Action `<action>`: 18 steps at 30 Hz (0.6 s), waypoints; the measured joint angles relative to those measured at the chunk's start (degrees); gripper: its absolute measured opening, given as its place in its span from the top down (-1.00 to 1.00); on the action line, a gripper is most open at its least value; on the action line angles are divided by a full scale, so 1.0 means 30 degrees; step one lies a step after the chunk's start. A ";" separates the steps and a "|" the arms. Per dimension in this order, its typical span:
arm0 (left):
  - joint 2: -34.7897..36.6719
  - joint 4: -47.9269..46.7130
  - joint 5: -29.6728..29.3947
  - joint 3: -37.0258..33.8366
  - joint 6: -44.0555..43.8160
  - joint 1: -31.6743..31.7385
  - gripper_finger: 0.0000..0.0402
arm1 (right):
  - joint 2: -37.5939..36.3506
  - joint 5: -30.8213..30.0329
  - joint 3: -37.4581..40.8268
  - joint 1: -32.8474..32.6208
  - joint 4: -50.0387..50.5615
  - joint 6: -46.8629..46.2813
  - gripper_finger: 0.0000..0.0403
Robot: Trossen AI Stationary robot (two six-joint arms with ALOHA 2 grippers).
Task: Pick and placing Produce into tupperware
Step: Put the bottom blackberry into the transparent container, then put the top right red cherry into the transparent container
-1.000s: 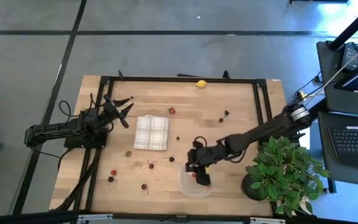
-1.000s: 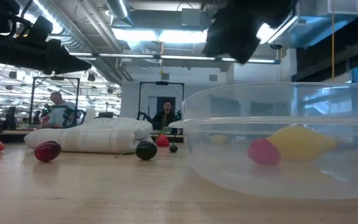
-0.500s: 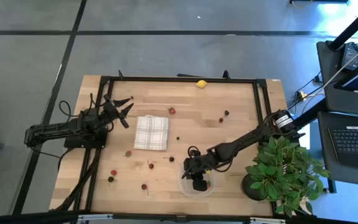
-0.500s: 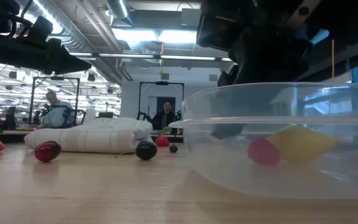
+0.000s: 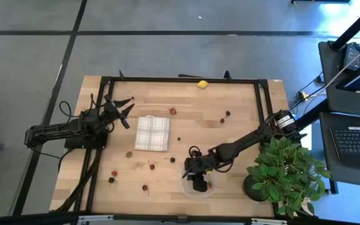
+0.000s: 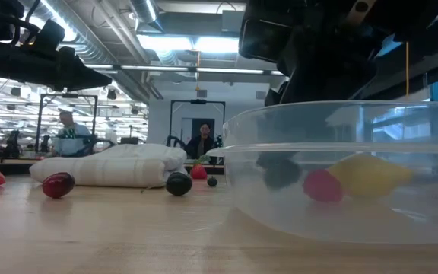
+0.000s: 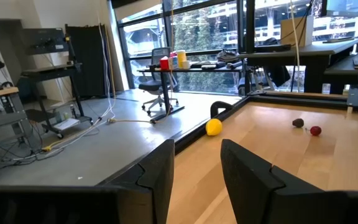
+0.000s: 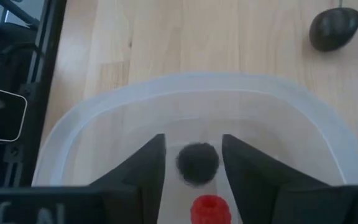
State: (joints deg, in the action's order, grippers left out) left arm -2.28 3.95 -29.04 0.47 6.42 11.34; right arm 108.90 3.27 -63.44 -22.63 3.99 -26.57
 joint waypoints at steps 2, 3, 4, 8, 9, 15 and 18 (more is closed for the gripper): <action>0.0000 0.0000 0.0000 0.0000 0.0000 0.0005 0.37 | 0.0000 0.0000 0.0000 0.0000 0.0007 0.0000 0.16; 0.0000 0.0000 0.0000 0.0000 0.0003 0.0002 0.37 | 0.0000 0.0002 0.0000 0.0000 0.0007 0.0002 0.16; 0.0000 0.0000 0.0000 0.0000 0.0007 0.0002 0.37 | 0.0000 0.0000 0.0000 0.0000 0.0007 0.0009 0.15; 0.0000 0.0005 0.0000 0.0000 0.0004 0.0001 0.37 | -0.0050 -0.0005 0.0000 0.0000 -0.0143 0.0487 0.15; 0.0000 0.0004 0.0000 0.0000 0.0007 0.0002 0.37 | -0.0178 -0.0007 0.0000 0.0000 -0.0120 0.0530 0.15; 0.0000 0.0000 0.0000 -0.0004 0.0007 0.0005 0.37 | -0.2207 -0.0052 0.0000 0.0169 0.0676 0.1235 0.15; 0.0000 0.0002 0.0000 -0.0002 -0.0014 0.0005 0.37 | -0.3933 -0.0763 0.0000 0.0539 0.2257 0.1441 0.15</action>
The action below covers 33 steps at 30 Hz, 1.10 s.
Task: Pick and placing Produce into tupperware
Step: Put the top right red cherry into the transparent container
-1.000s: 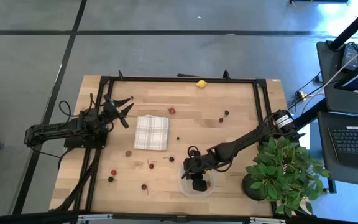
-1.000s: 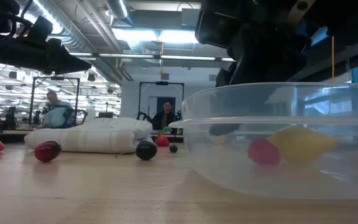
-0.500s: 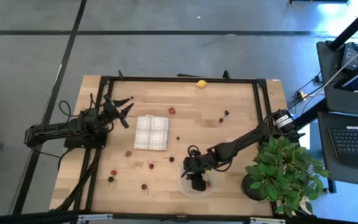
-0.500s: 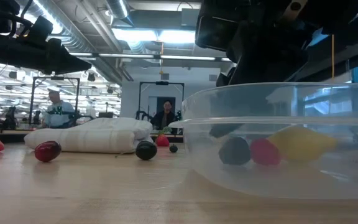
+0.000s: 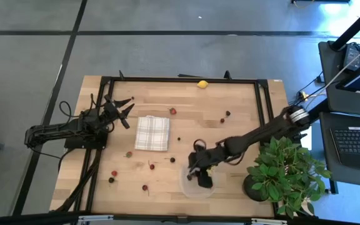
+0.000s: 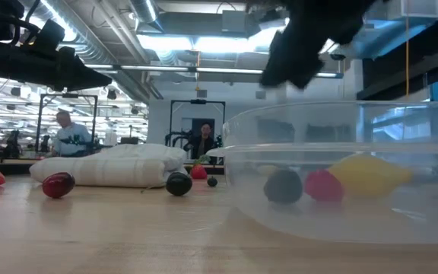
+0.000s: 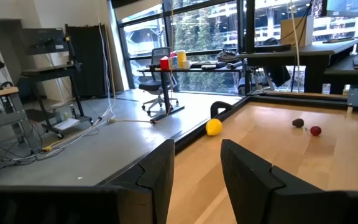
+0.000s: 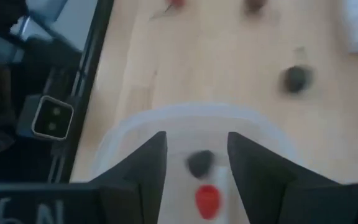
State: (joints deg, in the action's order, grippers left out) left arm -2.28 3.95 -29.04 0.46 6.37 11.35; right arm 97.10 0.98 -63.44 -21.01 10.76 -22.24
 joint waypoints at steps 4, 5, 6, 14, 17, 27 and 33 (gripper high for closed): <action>0.0000 -0.0002 0.0000 -0.0005 -0.0241 0.0000 0.37 | -0.2505 -0.3254 0.0000 0.0878 0.3357 -0.0426 0.15; 0.0000 0.0002 -0.0003 0.0002 -0.0303 0.0000 0.37 | -0.3109 -0.4341 0.0000 0.1187 0.4270 -0.0827 0.15; 0.0000 -0.0002 0.0000 -0.0002 -0.0425 0.0000 0.37 | -0.3687 -0.5454 0.0000 0.1477 0.5308 -0.1499 0.15; 0.0000 -0.0001 -0.0007 -0.0002 -0.0452 -0.0004 0.37 | -0.5525 -0.8916 0.0000 0.4795 1.3485 -0.8624 0.15; 0.0000 -0.0002 -0.0007 0.0002 -0.0459 0.0000 0.37 | -0.5135 -0.9568 0.0015 0.6027 1.3977 -0.9126 0.15; 0.0000 -0.0002 0.0007 -0.0004 -0.0489 -0.0001 0.37 | -0.3207 -0.9623 0.0015 0.8947 1.5476 -0.9428 0.15; 0.0000 -0.0002 0.0015 0.0001 -0.0489 -0.0003 0.37 | -0.2294 -0.8718 0.0022 0.9714 1.5659 -0.8456 0.15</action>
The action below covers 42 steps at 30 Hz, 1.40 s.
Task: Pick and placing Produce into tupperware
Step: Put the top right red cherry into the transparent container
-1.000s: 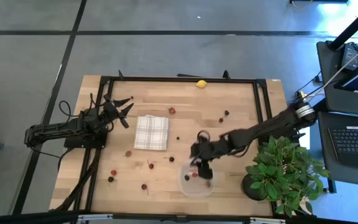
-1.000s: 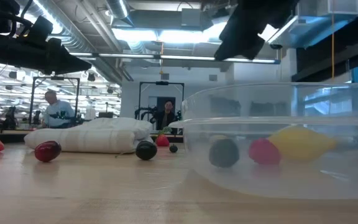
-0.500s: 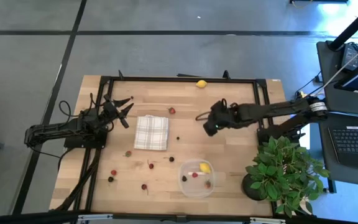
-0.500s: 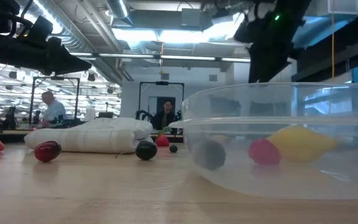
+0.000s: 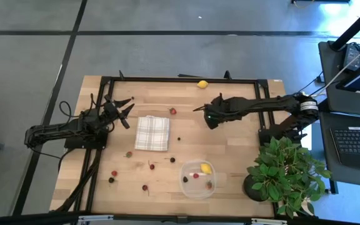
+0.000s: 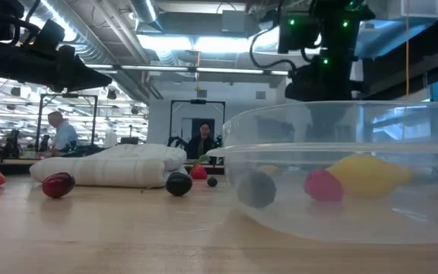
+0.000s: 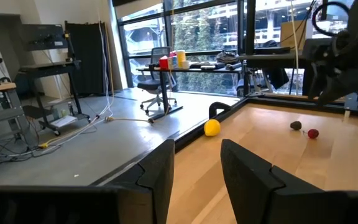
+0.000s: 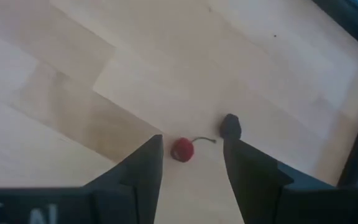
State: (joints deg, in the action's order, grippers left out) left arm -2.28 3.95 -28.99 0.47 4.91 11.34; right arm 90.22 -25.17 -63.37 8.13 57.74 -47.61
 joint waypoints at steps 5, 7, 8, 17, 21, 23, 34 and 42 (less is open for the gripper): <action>0.0000 0.0000 0.0007 -0.0001 -0.0002 0.0003 0.37 | 0.0413 0.1180 0.0000 0.0773 0.0087 0.1031 0.15; 0.0000 0.0000 0.0015 0.0000 -0.0007 -0.0004 0.37 | 0.0506 0.1490 0.0000 0.1089 0.0094 0.1466 0.15; 0.0000 0.0000 0.0015 -0.0001 -0.0006 0.0003 0.37 | 0.0535 0.1581 0.0000 0.1230 0.0107 0.1528 0.15; 0.0000 0.0000 0.0029 -0.0003 -0.0003 -0.0001 0.37 | 0.0485 0.3263 0.2623 0.2401 -0.2785 0.2571 0.15; 0.0000 0.0000 0.0029 -0.0005 0.0000 0.0003 0.37 | 0.0485 0.3347 0.3758 0.2373 -0.4309 0.2608 0.15; 0.0000 0.0000 0.0029 0.0001 -0.0004 -0.0004 0.37 | 0.0485 0.3349 0.4160 0.2380 -0.4603 0.2590 0.15; 0.0000 0.0000 0.0029 0.0001 -0.0006 0.0002 0.37 | 0.0485 0.3898 0.5738 0.2380 -0.7250 0.2545 0.15; 0.0000 0.0000 0.0022 -0.0002 0.0000 0.0001 0.37 | 0.0420 0.4157 0.6532 0.2380 -0.8115 0.2417 0.19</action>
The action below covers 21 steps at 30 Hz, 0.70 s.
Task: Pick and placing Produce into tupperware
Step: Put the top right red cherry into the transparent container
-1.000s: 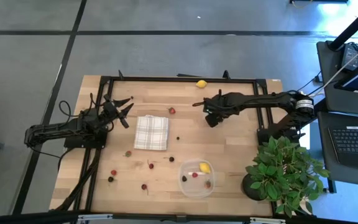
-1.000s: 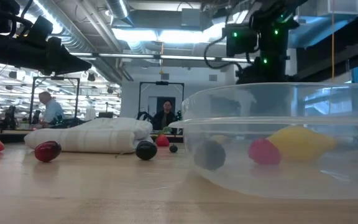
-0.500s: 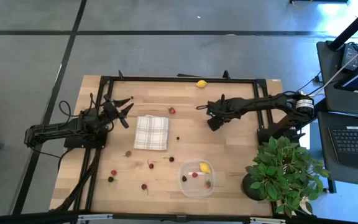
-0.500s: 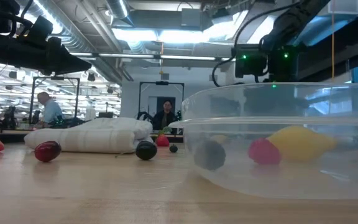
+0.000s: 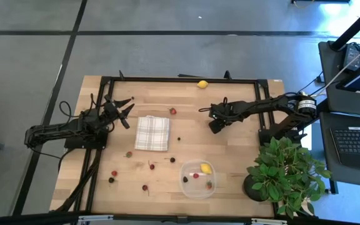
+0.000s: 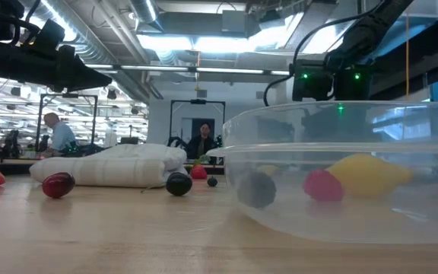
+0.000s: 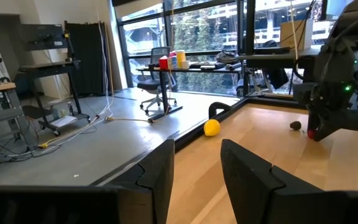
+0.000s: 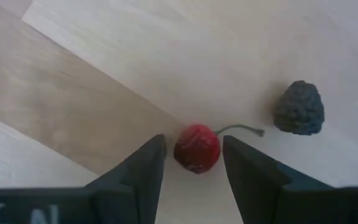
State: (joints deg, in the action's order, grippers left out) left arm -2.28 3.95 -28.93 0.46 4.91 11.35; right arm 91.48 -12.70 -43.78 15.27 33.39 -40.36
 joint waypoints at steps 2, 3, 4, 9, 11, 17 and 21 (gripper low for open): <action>0.0000 0.0000 0.0000 0.0003 0.0000 -0.0005 0.37 | 0.0000 0.0052 0.0003 0.0000 -0.0069 0.0000 0.25; 0.0000 0.0000 0.0000 0.0003 0.0000 0.0003 0.37 | 0.0003 0.0088 0.0003 0.0000 -0.0117 0.0020 0.30; 0.0000 0.0000 0.0000 -0.0001 -0.0003 -0.0004 0.37 | 0.0007 0.0136 0.0011 0.0000 -0.0178 0.0036 0.34; 0.0000 0.0000 0.0000 0.0003 0.0000 -0.0005 0.37 | 0.0007 0.0194 0.0011 -0.0015 -0.0314 0.0125 0.55; 0.0000 0.0000 0.0000 0.0003 0.0000 0.0000 0.37 | 0.0013 0.0194 0.0011 -0.0015 -0.0315 0.0291 0.60; 0.0000 0.0000 0.0000 0.0003 0.0000 0.0003 0.37 | 0.0087 0.0701 -0.0852 -0.0272 -0.0125 0.1066 0.59; 0.0000 0.0000 0.0000 0.0003 0.0000 -0.0005 0.37 | 0.0087 0.1327 -0.2084 -0.0928 -0.0001 0.1626 0.58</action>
State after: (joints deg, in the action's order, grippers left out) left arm -2.28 3.95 -28.93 0.47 4.91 11.33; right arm 91.74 -8.72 -50.03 12.48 33.39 -35.48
